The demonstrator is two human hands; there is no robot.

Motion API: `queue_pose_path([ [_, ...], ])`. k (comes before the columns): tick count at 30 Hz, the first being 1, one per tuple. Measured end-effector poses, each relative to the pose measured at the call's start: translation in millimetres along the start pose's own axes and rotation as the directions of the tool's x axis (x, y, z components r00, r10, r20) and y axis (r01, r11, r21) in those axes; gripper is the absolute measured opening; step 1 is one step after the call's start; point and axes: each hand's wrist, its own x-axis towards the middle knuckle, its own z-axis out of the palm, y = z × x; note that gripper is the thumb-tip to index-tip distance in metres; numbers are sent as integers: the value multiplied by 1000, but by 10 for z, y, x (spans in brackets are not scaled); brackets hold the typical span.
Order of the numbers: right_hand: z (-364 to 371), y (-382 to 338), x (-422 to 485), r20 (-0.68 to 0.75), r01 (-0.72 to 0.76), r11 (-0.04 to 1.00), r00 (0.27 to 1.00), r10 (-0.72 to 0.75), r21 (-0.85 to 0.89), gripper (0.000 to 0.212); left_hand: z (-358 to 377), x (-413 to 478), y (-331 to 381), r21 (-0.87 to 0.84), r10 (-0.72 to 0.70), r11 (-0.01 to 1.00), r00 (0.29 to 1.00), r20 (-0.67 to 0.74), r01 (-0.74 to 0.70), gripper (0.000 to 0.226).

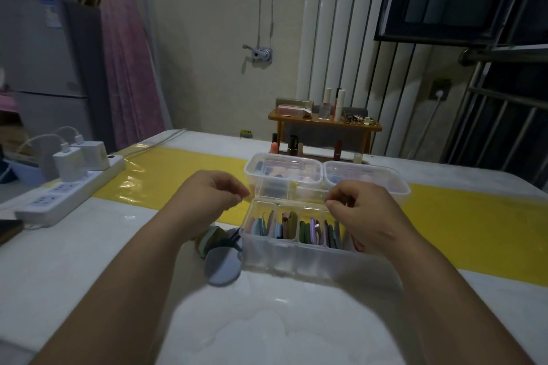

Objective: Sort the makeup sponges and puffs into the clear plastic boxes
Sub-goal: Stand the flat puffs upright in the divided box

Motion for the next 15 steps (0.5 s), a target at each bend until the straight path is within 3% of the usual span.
queue_pose_path([
  [6, 19, 0, -9, -12, 11, 1000, 1000, -11, 18, 15, -104, -84, -132, 300, -89, 953, 978, 189, 29, 11],
  [10, 19, -6, -7, -4, 13, 1000, 1000, -13, 27, 14, -145, -90, -183, 401, -74, 915, 961, 265, -40, 9],
  [15, 30, -14, -8, -1, 7, 1000, 1000, -7, 28, 14, -164, -115, -244, 530, -112, 833, 890, 442, -158, 24],
])
